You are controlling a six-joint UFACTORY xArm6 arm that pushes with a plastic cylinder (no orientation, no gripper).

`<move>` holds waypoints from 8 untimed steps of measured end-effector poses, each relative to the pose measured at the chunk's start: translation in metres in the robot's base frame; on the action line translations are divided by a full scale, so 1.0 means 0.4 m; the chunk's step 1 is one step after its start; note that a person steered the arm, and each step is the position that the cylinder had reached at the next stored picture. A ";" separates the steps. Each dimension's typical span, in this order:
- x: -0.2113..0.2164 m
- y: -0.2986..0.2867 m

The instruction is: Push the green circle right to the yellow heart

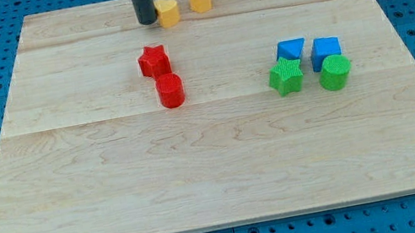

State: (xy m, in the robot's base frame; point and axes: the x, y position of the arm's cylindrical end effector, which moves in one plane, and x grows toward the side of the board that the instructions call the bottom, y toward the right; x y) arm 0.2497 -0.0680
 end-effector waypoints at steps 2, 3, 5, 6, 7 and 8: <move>0.013 0.176; 0.216 0.187; 0.552 0.189; 0.653 0.411; 0.615 0.702; 0.546 0.788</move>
State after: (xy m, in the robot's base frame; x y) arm 0.4680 0.2472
